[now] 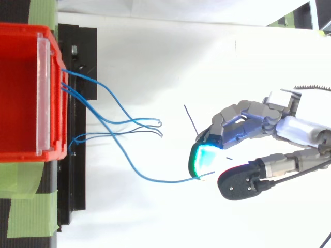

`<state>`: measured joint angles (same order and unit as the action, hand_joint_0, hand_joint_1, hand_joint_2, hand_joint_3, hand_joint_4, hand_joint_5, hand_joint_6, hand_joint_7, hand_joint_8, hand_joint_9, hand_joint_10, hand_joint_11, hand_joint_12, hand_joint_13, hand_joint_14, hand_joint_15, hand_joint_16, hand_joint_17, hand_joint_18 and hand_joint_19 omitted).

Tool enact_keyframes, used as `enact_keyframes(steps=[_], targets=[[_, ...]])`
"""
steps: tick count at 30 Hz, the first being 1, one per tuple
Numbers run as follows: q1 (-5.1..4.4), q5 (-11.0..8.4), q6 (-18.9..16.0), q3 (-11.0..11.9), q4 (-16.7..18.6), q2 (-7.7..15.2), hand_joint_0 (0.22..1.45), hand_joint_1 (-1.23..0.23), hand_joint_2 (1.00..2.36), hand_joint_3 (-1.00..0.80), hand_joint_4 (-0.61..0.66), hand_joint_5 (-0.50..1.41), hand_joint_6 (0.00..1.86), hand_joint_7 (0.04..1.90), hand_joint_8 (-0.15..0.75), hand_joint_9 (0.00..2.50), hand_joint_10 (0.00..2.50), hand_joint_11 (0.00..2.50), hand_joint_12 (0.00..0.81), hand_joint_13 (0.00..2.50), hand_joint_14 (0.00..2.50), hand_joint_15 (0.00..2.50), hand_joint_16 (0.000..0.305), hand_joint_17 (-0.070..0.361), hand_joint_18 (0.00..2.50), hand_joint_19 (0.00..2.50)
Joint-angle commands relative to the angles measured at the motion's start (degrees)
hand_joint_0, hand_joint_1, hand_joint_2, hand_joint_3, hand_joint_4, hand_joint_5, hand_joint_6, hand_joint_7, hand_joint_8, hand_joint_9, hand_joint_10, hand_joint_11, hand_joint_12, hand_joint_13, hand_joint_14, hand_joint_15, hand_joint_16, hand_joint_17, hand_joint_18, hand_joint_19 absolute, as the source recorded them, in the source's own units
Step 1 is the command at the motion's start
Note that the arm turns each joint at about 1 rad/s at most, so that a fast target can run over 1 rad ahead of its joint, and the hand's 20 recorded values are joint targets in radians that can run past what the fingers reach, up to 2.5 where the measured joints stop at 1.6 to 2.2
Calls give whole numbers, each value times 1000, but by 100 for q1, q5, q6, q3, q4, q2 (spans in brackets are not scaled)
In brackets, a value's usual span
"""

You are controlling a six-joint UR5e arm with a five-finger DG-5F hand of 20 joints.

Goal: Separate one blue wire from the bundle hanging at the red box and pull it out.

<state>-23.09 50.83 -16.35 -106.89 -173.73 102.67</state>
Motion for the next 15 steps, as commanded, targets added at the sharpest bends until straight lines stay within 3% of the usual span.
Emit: enact_keyframes(steps=[1,9,15], targets=[[-3,-3,0,1,252,-1,638,-806,1009,-109,-161,-162,918,962,308,634,16,651,404,261,11,449,55,124,392,365],[6,-3,0,-8,551,-1,640,-807,1009,-106,-162,-161,919,960,295,615,12,641,403,267,11,450,55,124,392,356],[6,-3,0,1,577,-1,640,-807,1009,-105,-165,-161,918,969,292,608,13,605,403,269,11,448,55,124,390,356]])
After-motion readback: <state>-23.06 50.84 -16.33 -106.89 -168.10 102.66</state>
